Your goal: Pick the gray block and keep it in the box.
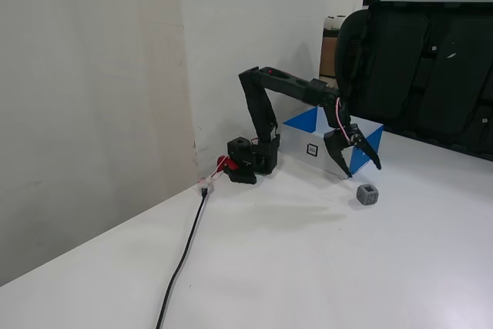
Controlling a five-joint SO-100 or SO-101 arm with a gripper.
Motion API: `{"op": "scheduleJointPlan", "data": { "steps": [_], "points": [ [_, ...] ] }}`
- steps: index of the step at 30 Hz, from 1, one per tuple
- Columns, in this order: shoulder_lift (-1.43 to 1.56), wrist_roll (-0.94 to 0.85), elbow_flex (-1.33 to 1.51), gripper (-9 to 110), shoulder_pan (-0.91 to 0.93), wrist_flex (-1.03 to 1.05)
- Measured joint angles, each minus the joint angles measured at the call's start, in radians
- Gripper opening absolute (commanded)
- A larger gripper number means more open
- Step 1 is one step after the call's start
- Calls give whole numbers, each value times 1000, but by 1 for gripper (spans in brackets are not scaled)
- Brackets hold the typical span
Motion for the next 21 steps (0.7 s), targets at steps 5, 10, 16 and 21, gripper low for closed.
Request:
{"op": "scheduleJointPlan", "data": {
  "steps": [5, 10, 16, 21],
  "points": [
    [-183, -40, -81, 31, 0, -2],
    [-321, -57, -196, 31, -2, 51],
    [-463, -55, -336, 31, -29, 80],
    [-525, -55, -360, 16, -41, 80]
  ]
}}
